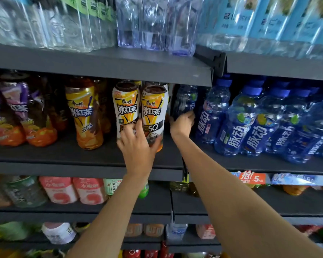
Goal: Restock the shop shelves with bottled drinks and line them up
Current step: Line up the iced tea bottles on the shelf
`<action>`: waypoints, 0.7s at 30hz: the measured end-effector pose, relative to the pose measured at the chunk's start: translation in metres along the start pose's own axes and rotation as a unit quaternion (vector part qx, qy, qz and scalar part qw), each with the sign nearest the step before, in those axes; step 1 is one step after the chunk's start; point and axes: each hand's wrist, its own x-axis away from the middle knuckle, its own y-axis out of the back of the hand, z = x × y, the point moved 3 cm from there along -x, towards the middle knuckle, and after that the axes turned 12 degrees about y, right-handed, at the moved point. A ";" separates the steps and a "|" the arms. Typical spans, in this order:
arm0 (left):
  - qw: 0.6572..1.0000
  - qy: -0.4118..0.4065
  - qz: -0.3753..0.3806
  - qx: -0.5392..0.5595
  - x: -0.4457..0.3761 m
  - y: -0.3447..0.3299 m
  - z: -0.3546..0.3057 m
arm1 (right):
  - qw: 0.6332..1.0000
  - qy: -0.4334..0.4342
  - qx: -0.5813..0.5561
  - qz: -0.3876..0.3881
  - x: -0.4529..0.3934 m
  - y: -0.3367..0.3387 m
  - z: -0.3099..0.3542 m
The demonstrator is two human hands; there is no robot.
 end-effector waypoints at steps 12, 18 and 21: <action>0.999 -0.017 -0.033 0.008 0.002 -0.008 0.005 | 0.986 0.013 0.110 -0.123 -0.007 -0.010 -0.013; 0.999 -0.022 -0.042 -0.011 0.004 -0.008 0.005 | 0.891 0.382 0.241 -0.037 0.025 0.007 -0.001; 0.999 -0.020 -0.041 -0.004 0.003 -0.009 0.006 | 0.836 0.343 0.408 0.130 0.015 0.005 -0.005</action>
